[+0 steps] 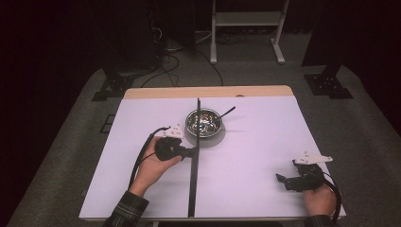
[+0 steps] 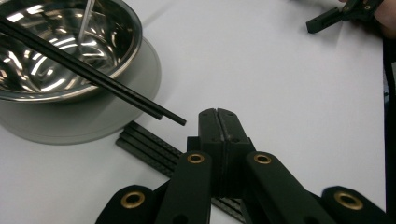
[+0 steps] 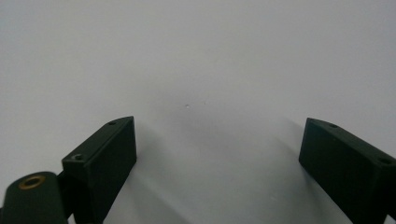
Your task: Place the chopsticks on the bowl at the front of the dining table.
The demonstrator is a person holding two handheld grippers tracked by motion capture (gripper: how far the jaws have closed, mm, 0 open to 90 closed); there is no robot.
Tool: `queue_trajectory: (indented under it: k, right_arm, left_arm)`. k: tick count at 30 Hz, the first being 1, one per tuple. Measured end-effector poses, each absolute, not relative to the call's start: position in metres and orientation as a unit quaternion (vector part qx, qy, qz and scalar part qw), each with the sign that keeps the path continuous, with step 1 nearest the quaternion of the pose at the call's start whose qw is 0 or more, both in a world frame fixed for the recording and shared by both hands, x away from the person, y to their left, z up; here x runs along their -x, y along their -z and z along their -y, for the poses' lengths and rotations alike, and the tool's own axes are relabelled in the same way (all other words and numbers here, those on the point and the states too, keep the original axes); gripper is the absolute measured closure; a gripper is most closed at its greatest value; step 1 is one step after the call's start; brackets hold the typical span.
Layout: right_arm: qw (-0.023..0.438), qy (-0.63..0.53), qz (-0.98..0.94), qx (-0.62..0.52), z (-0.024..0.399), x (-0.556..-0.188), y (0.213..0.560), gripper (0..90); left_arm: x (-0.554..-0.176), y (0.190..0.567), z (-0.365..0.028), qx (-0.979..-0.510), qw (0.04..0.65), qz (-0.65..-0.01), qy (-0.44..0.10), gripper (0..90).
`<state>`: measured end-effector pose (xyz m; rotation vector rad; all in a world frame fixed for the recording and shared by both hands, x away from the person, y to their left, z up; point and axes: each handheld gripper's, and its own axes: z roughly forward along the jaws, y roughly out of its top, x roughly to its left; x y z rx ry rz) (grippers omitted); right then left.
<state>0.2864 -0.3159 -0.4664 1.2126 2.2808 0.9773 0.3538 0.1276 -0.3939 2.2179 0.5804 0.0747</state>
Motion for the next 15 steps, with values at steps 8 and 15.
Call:
queue_trajectory:
  k: [8, 15]
  right_arm:
    - [0.188, -0.348, -0.811, -0.432, 0.316, -0.286, 0.466, 9.5]
    - [0.188, -0.347, -0.811, -0.431, 0.316, -0.286, 0.466, 9.5]
  left_arm:
    - [-0.358, 0.411, -0.114, -0.889, 0.394, -0.232, -0.023, 90.0]
    - [-0.365, 0.418, -0.112, -0.892, 0.385, -0.237, -0.021, 90.0]
